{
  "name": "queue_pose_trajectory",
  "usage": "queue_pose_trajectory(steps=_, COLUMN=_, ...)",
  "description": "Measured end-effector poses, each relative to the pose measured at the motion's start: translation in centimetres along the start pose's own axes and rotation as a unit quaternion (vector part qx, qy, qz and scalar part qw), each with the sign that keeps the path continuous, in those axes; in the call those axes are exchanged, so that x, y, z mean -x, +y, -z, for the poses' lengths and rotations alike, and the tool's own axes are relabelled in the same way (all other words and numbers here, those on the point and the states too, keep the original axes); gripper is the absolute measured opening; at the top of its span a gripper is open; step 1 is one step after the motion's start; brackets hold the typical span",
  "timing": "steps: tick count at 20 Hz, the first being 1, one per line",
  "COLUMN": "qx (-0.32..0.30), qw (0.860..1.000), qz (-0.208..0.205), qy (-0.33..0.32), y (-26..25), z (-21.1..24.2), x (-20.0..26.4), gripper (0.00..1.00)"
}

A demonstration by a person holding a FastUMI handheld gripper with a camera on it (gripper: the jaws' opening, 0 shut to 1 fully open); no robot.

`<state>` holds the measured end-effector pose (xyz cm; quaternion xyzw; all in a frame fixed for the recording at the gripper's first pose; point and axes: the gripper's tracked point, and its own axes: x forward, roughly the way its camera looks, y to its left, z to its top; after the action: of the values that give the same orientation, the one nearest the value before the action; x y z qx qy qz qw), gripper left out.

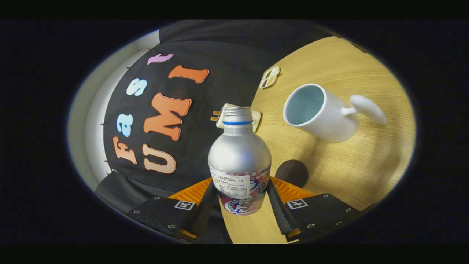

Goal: Take the bottle from table, then pour the juice into the cup, finally place the bottle on the coaster

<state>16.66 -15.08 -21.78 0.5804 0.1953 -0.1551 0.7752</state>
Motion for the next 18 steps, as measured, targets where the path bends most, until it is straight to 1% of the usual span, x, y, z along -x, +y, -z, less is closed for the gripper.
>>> queue_pose_trajectory(steps=7, qx=-0.091, qw=0.995, qz=-0.030, qy=0.005, y=1.5, z=-0.2, x=0.3, gripper=0.75)
queue_pose_trajectory(steps=14, qx=-0.152, qw=0.988, qz=-0.038, qy=0.008, y=2.1, z=-1.2, x=0.6, gripper=0.75)
queue_pose_trajectory(steps=18, qx=-0.176, qw=0.983, qz=-0.042, qy=0.013, y=2.4, z=-1.5, x=0.5, gripper=0.75)
